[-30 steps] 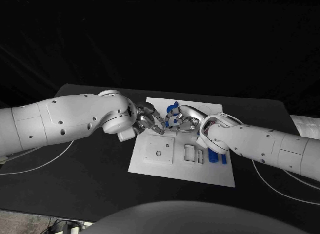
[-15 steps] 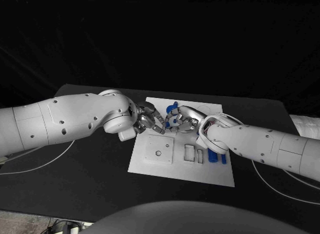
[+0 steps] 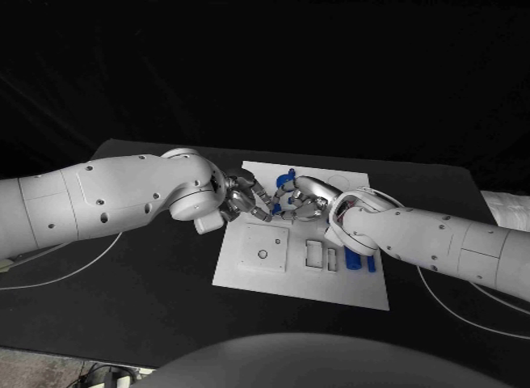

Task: Assemble the parts on the task board

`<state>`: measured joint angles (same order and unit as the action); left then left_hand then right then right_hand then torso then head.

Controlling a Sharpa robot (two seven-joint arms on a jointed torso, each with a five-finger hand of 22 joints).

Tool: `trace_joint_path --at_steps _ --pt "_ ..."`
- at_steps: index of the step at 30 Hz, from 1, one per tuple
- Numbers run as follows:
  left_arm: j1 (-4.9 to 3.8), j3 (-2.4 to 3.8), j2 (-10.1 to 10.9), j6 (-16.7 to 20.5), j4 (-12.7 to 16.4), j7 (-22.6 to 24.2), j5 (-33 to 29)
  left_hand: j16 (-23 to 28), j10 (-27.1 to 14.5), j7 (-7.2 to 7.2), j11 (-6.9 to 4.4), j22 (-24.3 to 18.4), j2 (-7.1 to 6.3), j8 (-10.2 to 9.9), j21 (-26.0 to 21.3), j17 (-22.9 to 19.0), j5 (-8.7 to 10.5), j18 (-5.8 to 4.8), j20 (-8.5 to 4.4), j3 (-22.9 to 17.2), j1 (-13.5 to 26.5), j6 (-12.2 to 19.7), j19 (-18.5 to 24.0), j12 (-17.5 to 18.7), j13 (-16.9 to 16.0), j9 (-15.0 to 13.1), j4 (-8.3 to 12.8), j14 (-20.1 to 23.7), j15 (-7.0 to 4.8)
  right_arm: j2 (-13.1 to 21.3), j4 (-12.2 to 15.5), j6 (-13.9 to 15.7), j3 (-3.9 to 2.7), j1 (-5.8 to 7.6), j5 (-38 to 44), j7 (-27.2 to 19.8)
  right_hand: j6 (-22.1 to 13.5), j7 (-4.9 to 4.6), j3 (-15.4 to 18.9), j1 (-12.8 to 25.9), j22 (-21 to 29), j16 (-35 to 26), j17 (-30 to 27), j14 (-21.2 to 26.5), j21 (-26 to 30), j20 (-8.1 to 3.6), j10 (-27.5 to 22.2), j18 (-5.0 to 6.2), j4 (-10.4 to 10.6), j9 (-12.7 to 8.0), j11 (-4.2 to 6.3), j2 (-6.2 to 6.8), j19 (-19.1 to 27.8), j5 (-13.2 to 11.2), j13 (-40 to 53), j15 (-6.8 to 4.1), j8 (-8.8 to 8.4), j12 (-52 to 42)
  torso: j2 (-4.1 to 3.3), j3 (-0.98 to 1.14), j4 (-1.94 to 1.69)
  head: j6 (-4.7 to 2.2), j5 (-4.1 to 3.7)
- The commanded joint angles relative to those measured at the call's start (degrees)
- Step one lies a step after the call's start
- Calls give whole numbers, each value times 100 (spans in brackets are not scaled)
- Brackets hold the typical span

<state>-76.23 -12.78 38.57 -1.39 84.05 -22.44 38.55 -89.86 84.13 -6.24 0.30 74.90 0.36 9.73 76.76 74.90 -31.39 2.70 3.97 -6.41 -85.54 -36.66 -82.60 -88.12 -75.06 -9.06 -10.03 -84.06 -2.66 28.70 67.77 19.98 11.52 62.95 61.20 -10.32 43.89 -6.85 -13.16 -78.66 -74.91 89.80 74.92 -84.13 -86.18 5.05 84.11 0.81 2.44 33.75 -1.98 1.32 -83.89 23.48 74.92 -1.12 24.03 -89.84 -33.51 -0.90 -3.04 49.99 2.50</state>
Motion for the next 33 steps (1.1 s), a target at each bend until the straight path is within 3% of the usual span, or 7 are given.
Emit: trace_joint_path --at_steps 1,10,22,26,33 --pt "-1 2 36 -75 16 -20 -48 -14 307 -13 43 1092 42 41 -27 1510 -34 41 -20 -10 1 -56 17 33 -1089 6 9 -594 17 2 -7 113 0 -1 408 131 46 -1 -37 -24 -1351 20 1508 -587 6 52 589 38 -16 1 -58 18 -277 34 1508 44 3 -16 3 -4 -1 1 5" --pt "-1 0 91 -71 18 -33 -48 -14 284 -44 69 1083 44 57 -61 1510 -33 46 -6 -13 5 -80 35 51 -1057 16 7 -594 38 44 67 228 -8 66 1096 478 147 -26 -44 -44 -1362 20 1508 -587 -24 78 589 29 -46 -19 -104 55 -305 43 1508 78 18 -16 25 -19 0 1 19" --pt "-1 -1 79 -121 -20 -56 -48 -14 253 -67 90 1073 63 73 -94 1510 -24 52 9 -24 6 -101 52 75 -1013 28 2 -594 58 112 398 -748 -11 481 2375 1371 185 -58 -85 -91 -1336 20 1508 -587 40 111 589 48 -106 -92 -137 102 -253 43 1508 110 -57 -16 59 -48 -33 1 4" --pt "-1 -2 64 -144 -31 -68 -48 -14 246 -71 94 1070 68 77 -105 1510 -20 54 12 -27 7 -106 58 80 -1003 31 0 -594 62 86 426 -1001 -11 532 2617 1529 182 -77 -115 -82 -1304 20 1508 -587 120 132 589 72 -122 -158 -155 132 -189 40 1508 127 -154 -16 64 -53 -47 1 25" --pt "-1 -2 42 -168 -54 -70 -48 -14 235 -75 99 1066 72 80 -118 1510 -16 57 16 -30 7 -109 65 89 -988 34 -2 -594 67 4 449 -1316 -10 555 3044 1748 156 -89 -130 -55 -1298 20 1508 -587 139 145 589 77 -125 -221 -163 159 -175 -12 1508 137 -256 -16 58 -53 -31 1 38"
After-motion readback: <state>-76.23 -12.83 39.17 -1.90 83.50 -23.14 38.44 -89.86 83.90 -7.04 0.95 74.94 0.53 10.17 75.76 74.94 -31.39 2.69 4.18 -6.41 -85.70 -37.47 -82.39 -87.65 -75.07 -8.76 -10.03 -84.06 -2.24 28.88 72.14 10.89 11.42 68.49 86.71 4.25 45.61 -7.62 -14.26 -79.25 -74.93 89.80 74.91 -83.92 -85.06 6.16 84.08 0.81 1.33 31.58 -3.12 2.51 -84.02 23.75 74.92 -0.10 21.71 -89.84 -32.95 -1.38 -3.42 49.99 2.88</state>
